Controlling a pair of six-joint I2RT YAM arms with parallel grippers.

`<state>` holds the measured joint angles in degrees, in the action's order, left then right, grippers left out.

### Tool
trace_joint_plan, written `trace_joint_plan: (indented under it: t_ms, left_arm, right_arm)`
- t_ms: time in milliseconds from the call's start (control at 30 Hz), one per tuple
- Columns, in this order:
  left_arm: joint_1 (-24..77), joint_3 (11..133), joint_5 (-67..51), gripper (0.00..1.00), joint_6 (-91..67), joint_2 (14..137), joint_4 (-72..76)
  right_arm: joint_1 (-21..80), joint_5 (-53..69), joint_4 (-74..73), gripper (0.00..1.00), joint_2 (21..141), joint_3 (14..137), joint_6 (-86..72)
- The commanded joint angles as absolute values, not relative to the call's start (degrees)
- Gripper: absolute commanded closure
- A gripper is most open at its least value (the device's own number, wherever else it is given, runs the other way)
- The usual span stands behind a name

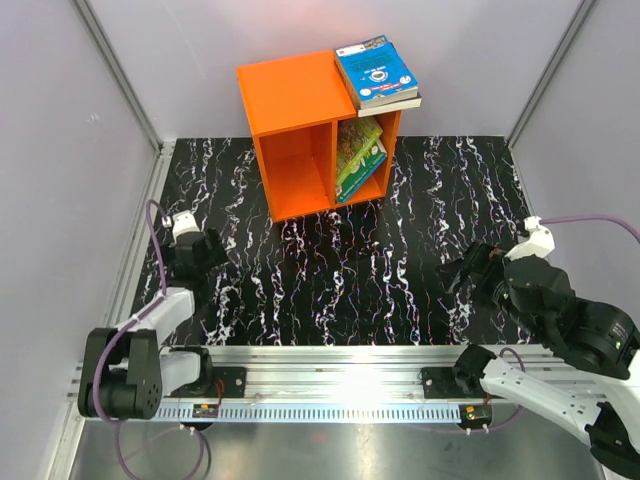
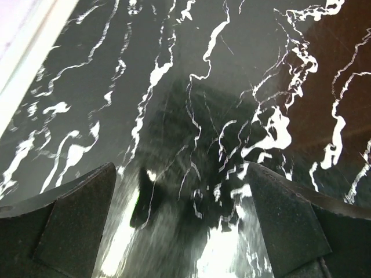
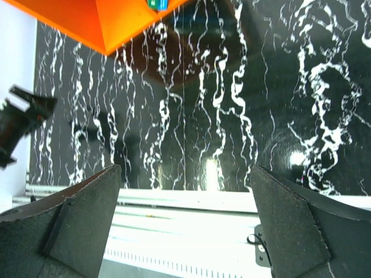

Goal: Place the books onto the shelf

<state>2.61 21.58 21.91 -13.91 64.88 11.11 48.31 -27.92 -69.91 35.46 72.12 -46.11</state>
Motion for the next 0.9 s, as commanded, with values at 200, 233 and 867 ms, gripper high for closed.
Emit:
trace_joint_plan:
  t_ms: [200,233,867]
  left_arm:
    - [0.1,27.6,10.7,0.02,-9.4,76.2,29.0]
    - [-1.2,26.9,7.7,0.02,-9.1,75.5,29.5]
    - [-2.0,12.8,2.8,0.01,-0.4,75.8,58.4]
  right_arm:
    - [48.3,-23.5,-67.9,0.00,37.7,73.8,-44.9]
    - [48.3,-23.2,-66.6,0.00,38.0,73.7,-44.7]
    - [48.3,-18.9,-58.3,0.00,44.7,71.4,-40.7]
